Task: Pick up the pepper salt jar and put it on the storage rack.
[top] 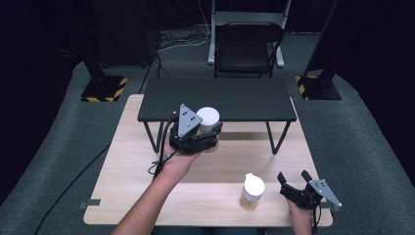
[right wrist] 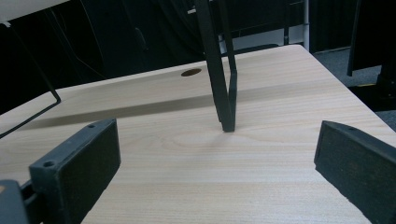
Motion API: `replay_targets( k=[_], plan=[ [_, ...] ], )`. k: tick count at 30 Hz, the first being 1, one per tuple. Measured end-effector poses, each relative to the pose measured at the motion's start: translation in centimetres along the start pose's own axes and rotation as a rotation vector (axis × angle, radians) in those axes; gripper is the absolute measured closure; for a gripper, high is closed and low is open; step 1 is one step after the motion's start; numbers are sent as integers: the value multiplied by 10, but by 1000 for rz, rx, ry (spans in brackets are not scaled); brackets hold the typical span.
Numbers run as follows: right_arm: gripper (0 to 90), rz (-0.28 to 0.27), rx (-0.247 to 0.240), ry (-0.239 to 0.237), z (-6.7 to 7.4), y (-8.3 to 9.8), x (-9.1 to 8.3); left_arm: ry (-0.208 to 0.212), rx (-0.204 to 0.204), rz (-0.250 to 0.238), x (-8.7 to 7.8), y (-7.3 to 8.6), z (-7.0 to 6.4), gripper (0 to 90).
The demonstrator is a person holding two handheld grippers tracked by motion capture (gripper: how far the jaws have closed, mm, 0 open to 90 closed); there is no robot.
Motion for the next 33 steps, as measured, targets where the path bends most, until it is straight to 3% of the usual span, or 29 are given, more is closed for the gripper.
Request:
replay_targets(
  k=[18,27,33],
  plan=[
    [0,4,-9,-11,0,0,1,-13,-21,-8,14,-18,14,335],
    [0,4,-2,-14,-1,0,0,-63,8,-12,26,-29,26,335],
    [0,1,-8,-11,0,0,-1,-99,-9,-15,36,-32,34,335]
  ],
)
Point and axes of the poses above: each handheld gripper's, and its own axes: x roughly forward along the jaws, y roughly out of its underside, z roughly to its left, the point moved 7 cm from there along x, roughly forward along the jaws, and after that the axes turned 2 degrees about y, right-handed, at the moved point
